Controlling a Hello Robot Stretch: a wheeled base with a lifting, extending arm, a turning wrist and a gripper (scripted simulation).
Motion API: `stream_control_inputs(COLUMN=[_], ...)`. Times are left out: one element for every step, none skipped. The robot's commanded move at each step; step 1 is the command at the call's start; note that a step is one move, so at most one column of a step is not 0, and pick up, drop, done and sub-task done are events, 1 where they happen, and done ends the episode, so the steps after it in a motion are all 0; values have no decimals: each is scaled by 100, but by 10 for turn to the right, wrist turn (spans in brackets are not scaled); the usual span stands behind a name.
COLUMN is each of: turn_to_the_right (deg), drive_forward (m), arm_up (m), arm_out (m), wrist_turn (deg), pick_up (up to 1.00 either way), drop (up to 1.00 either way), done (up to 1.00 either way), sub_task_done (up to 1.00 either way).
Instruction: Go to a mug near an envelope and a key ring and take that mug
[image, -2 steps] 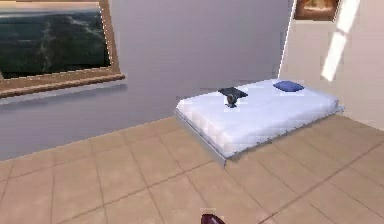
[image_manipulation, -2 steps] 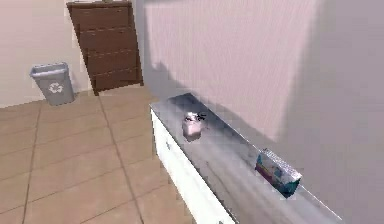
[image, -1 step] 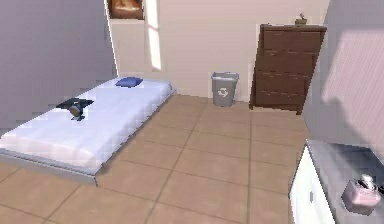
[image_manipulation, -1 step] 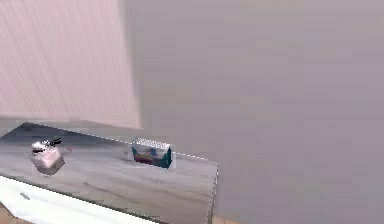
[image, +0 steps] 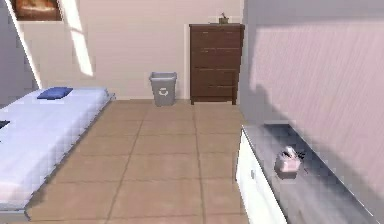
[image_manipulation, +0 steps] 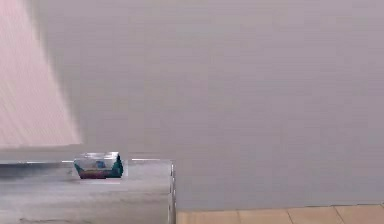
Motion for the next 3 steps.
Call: stream_control_inputs(turn_to_the_right=[0, 0, 0], drive_forward=[100, 0, 0], arm_up=[0, 50, 20], arm_out=[0, 0, 0], wrist_turn=[0, 0, 0], pick_up=[0, 0, 0], drop=[0, 0, 0], done=[0, 0, 0], sub_task_done=[0, 0, 0])
